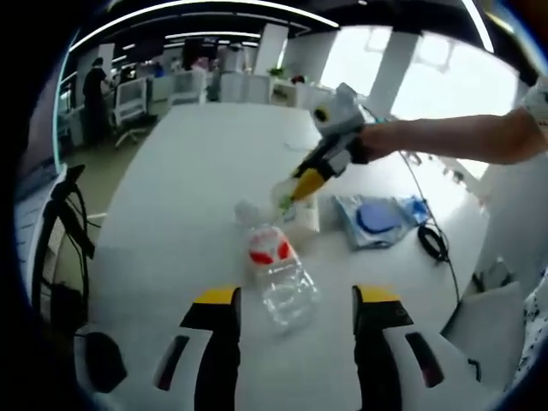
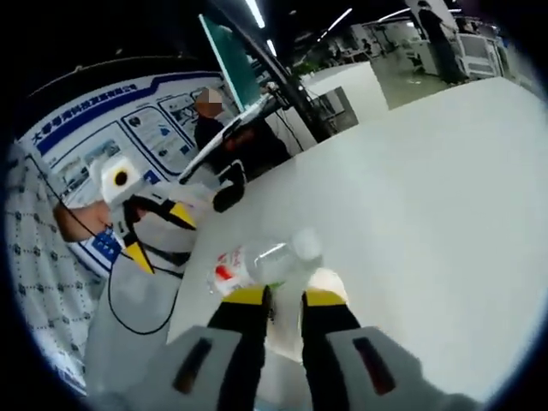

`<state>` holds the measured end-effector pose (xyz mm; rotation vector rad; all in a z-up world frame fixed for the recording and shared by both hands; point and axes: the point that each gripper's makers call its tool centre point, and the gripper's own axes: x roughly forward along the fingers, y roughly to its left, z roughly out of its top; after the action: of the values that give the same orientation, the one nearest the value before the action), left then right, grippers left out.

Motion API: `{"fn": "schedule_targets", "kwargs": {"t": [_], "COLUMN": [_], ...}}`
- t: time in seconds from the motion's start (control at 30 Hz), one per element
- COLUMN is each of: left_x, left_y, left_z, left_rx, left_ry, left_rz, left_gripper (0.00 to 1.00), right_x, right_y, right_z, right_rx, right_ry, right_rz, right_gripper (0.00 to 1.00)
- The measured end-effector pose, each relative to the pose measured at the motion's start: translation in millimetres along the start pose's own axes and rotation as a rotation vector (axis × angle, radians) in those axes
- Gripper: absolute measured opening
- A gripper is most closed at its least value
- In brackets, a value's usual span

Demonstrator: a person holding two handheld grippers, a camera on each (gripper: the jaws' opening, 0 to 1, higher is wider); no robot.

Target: Arrange the tabletop items into an orderly group along one side of the table until the central work area is clear of visible clutter.

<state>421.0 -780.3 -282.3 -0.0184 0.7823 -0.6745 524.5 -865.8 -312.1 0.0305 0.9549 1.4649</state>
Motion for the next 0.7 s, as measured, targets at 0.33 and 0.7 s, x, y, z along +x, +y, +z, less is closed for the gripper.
{"fn": "schedule_targets", "kwargs": {"t": [0.33, 0.7], "left_x": [2, -4], "left_y": [-10.7, -22.0], "left_z": [4.6, 7.2], "left_rx": [0.006, 0.018], "left_ry": [-0.013, -0.030], "left_rz": [-0.018, -0.036], "left_gripper": [0.48, 0.48], "right_x": [-5, -10], "right_y": [34, 52], "right_z": [-5.8, -19.6], "right_rx": [0.003, -0.033], "right_ry": [0.033, 0.066], "right_rz": [0.058, 0.032], "right_gripper": [0.01, 0.00]}}
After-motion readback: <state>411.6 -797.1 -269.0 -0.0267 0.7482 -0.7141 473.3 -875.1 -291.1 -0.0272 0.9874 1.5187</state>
